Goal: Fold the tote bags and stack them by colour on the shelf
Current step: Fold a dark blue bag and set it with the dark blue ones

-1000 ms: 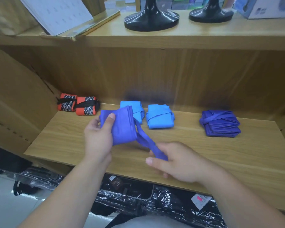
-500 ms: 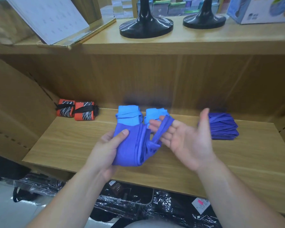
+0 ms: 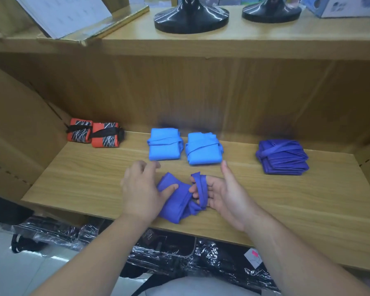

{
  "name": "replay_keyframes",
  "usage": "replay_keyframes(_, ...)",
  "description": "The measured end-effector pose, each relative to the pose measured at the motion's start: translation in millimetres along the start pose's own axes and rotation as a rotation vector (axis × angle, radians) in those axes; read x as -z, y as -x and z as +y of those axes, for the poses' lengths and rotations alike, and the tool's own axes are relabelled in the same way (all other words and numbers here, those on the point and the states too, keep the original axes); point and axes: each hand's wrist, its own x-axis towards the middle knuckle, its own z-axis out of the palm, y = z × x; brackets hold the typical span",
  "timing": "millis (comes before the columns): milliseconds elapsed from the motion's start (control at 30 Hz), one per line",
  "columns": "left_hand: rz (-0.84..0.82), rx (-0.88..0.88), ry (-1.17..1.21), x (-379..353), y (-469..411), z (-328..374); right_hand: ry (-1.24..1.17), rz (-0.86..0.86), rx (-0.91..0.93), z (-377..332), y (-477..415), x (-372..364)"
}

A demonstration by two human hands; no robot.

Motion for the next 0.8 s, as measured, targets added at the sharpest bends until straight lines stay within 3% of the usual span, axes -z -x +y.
replay_keyframes(100, -0.036, -0.127, 0.243, -5.0, 13.3, 15.6, 0.069, -0.031, 0.028, 3.1, -0.8, -6.0)
replay_keyframes(233, -0.175, 0.008, 0.655, -11.4, 28.7, 29.6, 0.229, -0.076, 0.090, 2.0, 4.1, -19.8)
replay_keyframes(367, -0.240, 0.092, 0.666, -10.6, 27.8, 31.6, 0.325, -0.148, 0.183, 7.5, 4.2, -18.6)
replay_keyframes(467, -0.241, 0.149, 0.787, -11.7, 26.4, 32.4, 0.362, -0.232, 0.133, 5.9, 3.6, -10.2)
replay_keyframes(600, -0.325, 0.213, 0.974, -4.9, 22.9, 31.0, 0.212, -0.059, 0.166, 1.7, 4.4, -3.8)
replay_keyframes(733, -0.395, 0.332, 1.048, 0.4, 22.5, 30.6, 0.326, 0.309, 0.295, 21.0, -2.6, -3.2)
replay_keyframes(800, -0.426, 0.359, 1.060, 3.4, 22.0, 29.6, 0.371, 0.377, 0.280, 30.2, -7.1, 1.0)
